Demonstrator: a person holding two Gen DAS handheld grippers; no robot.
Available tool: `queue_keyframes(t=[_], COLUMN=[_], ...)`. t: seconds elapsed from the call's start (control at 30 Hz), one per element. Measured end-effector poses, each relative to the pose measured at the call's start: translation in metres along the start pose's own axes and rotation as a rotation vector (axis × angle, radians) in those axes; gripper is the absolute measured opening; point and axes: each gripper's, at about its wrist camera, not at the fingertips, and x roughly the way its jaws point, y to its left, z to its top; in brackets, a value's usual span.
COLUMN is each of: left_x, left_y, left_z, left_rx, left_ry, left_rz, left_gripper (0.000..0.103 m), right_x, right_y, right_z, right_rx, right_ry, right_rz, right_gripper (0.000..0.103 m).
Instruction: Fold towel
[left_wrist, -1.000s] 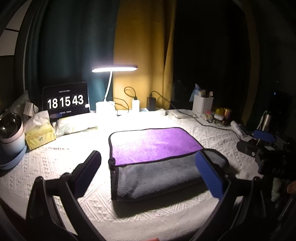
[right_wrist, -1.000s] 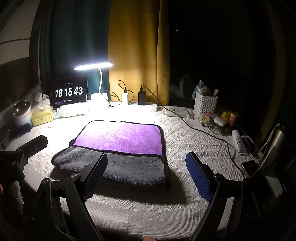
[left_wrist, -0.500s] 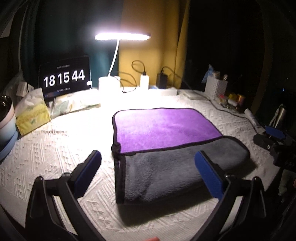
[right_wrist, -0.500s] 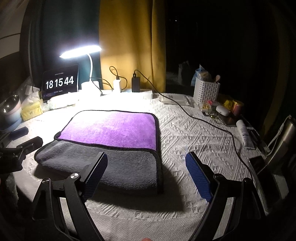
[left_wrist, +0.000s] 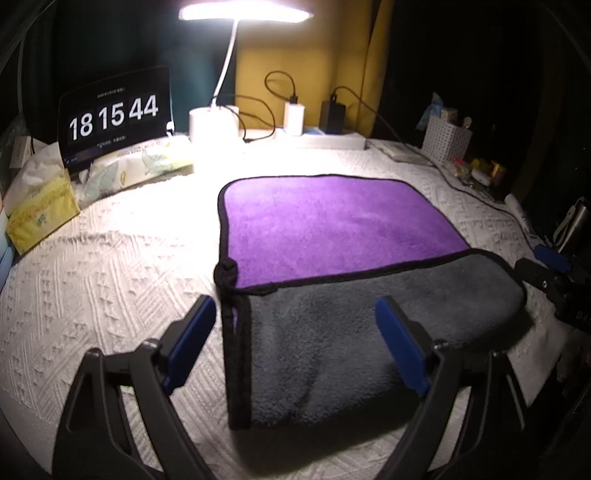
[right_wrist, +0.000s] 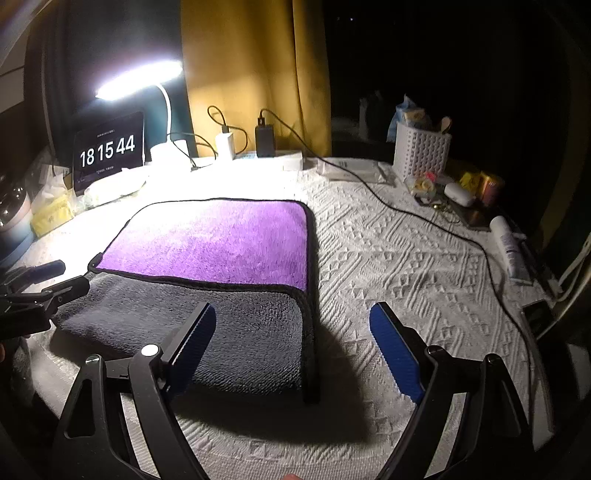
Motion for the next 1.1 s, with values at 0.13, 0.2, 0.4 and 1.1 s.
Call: queue_keyframes(t=[0.13, 0.2, 0.4, 1.1], left_x=[0.011, 0.015, 0.019, 0.009], left_y=[0.004, 0.004, 0.008, -0.001], left_z=[0.002, 0.001, 0.002, -0.004], left_rx=[-0.015, -0.014, -0.027, -0.004], left_ry=[0.047, 0.061, 0.086, 0.081], left_rz=[-0.02, -0.004, 0.033, 0.044], left_gripper=[0.065, 0.061, 0.047, 0.014], right_x=[0.014, 0.02, 0.034, 0.031], right_y=[-0.004, -0.004, -0.005, 0.0], right_z=[-0.002, -0.002, -0.003, -0.004], right_rx=[0.014, 0.008, 0.007, -0.048], right_ry=[0.036, 0.053, 0.09, 0.097], right_rz=[0.039, 0.057, 0.084, 0.031], right_gripper=[0.08, 0.074, 0.061, 0.009])
